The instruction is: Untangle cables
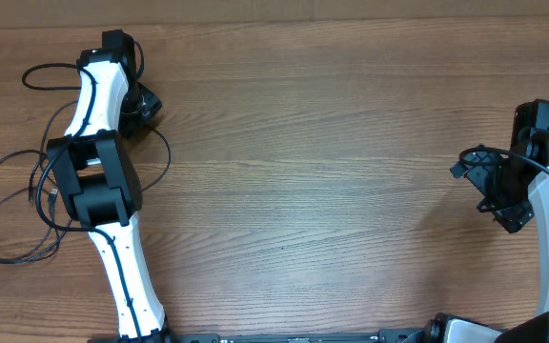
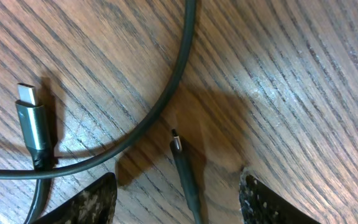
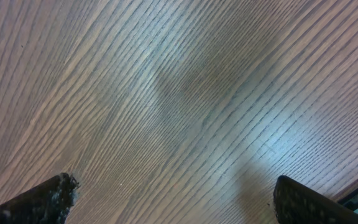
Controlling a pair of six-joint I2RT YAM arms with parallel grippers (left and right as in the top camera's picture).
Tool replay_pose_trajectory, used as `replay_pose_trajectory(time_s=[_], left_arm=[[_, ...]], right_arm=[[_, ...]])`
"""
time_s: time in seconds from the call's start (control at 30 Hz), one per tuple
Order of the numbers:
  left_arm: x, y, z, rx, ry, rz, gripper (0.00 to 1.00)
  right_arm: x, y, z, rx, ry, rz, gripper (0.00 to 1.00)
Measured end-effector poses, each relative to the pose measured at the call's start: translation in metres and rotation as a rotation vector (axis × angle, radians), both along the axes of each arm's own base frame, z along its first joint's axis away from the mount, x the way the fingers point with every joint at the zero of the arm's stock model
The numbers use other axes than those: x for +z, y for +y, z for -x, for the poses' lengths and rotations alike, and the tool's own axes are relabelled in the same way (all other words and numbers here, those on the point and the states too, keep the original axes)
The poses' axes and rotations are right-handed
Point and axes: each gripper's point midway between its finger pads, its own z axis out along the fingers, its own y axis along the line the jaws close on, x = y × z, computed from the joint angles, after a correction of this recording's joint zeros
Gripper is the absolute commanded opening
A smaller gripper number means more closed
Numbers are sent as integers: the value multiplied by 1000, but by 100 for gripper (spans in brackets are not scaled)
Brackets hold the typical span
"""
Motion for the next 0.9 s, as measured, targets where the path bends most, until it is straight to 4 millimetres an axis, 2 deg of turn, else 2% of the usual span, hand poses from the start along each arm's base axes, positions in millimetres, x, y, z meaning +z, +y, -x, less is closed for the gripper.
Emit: replay_pose_trajectory(time_s=[0.13, 0.3, 0.4, 0.5, 0.63, 0.9], left_arm=[[-1, 0, 2, 3, -1, -4, 54], [-2, 0, 5, 2, 6, -4, 31], [-2, 0, 6, 2, 11, -4, 23], [-2, -1, 7, 2, 15, -3, 9], [-2, 0, 15, 3, 47, -6, 5], [2, 4, 31, 14, 111, -1, 4]], right_arm=[[0, 0, 0, 0, 0, 0, 100], [0, 0, 0, 0, -1, 0, 100], [0, 0, 0, 0, -1, 0, 100], [0, 0, 0, 0, 0, 0, 100], [0, 0, 0, 0, -1, 0, 100], [0, 0, -2, 0, -7, 1, 100]])
